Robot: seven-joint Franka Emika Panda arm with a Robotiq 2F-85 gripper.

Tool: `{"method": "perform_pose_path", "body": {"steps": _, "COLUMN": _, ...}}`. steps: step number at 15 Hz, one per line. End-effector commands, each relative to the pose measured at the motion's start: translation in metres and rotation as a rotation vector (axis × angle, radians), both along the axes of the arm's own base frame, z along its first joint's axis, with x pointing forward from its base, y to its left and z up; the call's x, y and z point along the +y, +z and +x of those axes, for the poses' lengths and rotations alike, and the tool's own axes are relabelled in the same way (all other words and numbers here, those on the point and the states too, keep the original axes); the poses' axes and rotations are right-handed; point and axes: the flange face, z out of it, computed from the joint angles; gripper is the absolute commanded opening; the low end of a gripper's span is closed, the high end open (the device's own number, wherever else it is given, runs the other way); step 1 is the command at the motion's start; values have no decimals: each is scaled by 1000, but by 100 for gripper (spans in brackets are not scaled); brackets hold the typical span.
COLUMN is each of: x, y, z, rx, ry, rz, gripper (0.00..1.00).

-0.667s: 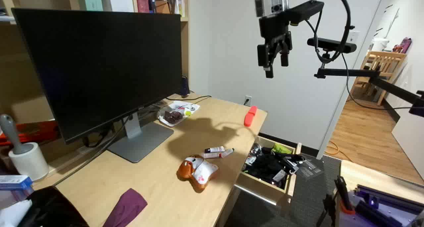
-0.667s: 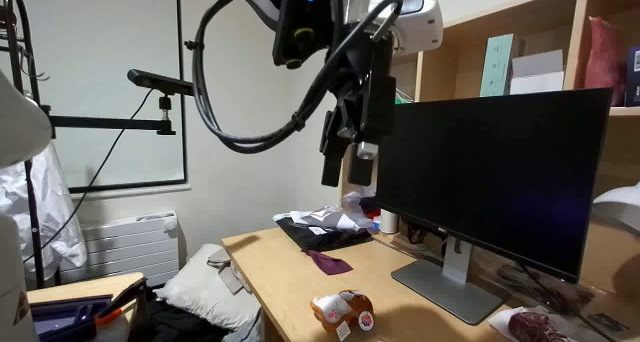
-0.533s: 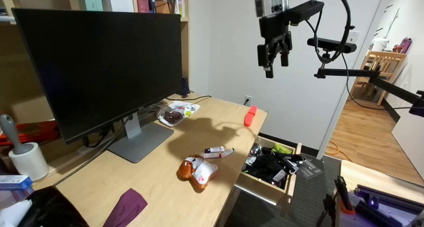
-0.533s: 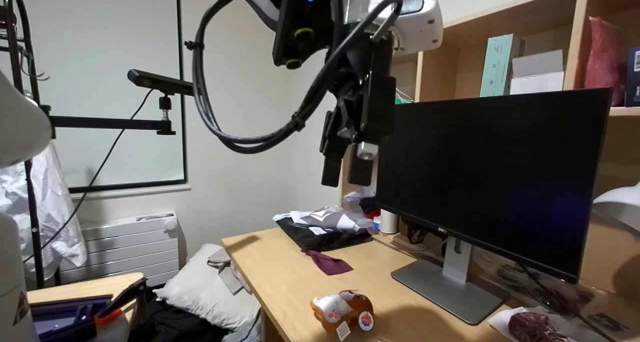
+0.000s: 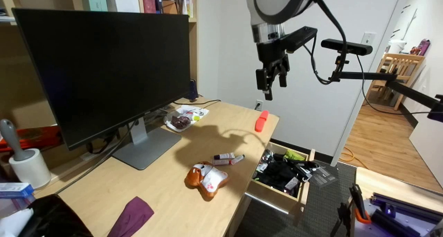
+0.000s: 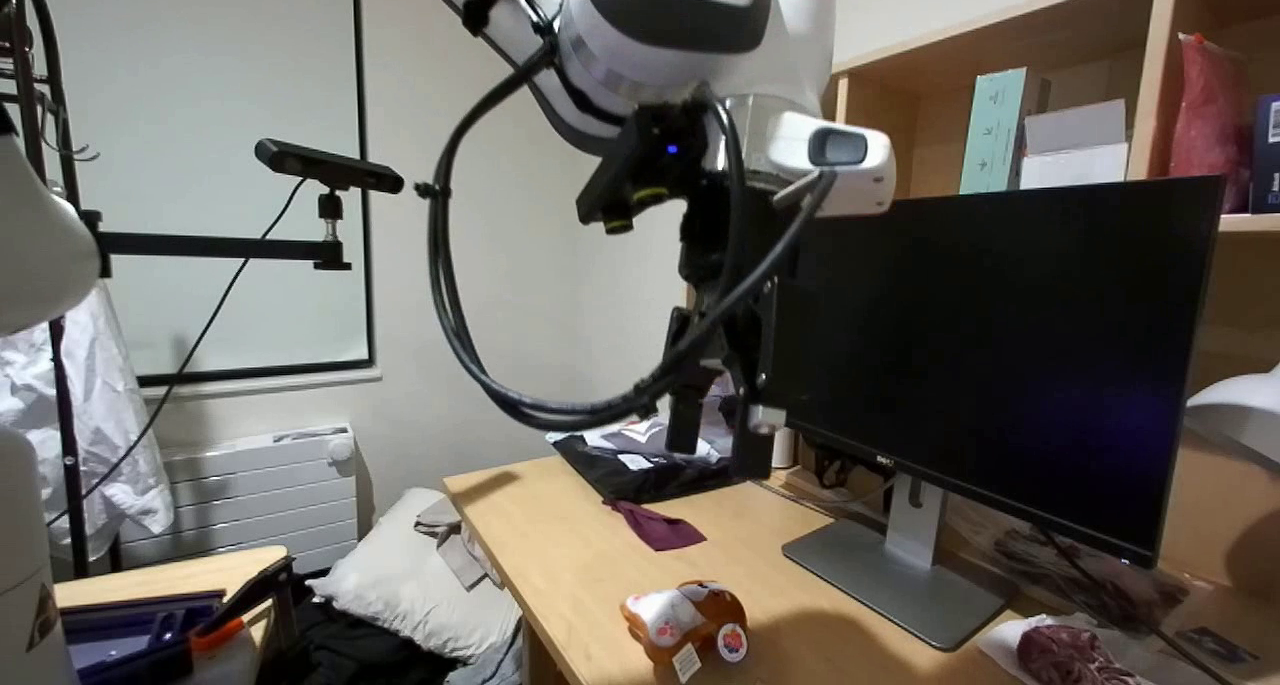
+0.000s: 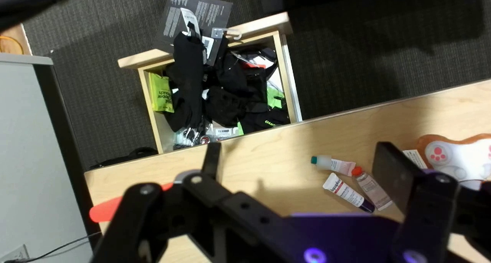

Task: Put the plush toy inside the open drawer

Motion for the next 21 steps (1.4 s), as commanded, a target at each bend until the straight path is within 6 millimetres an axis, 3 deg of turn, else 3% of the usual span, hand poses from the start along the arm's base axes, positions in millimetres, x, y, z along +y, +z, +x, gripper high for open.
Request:
{"method": "perform_pose_path", "body": {"steps": 1, "x": 2, "y": -49, "z": 17, "rx": 36, "ry": 85, "rz": 27, "gripper": 100}}
{"method": "perform_pose_path", "body": {"steps": 4, "x": 10, "y": -100, "z": 23, "rx": 87, "ry": 143, "rz": 34, "gripper": 100}}
{"method": "perform_pose_path", "body": {"steps": 10, "x": 4, "y": -184, "z": 22, "rx": 198, "ry": 228, "rz": -9, "gripper": 100}}
{"method": "perform_pose_path", "body": {"steps": 11, "x": 0, "y": -191, "z": 21, "rx": 200, "ry": 202, "rz": -12, "gripper": 100}}
{"method": "perform_pose_path", "body": {"steps": 12, "x": 7, "y": -179, "z": 17, "rx": 194, "ry": 190, "rz": 12, "gripper": 100}}
{"method": "perform_pose_path", "body": {"steps": 14, "x": 5, "y": -189, "z": 15, "rx": 211, "ry": 187, "rz": 14, "gripper": 100}}
{"method": "perform_pose_path", "body": {"steps": 17, "x": 6, "y": -185, "z": 16, "rx": 204, "ry": 189, "rz": 12, "gripper": 100}}
{"method": "perform_pose_path", "body": {"steps": 19, "x": 20, "y": -189, "z": 21, "rx": 194, "ry": 235, "rz": 42, "gripper": 100}}
{"method": "perform_pose_path", "body": {"steps": 21, "x": 47, "y": -199, "z": 25, "rx": 156, "ry": 347, "rz": 43, "gripper": 100}}
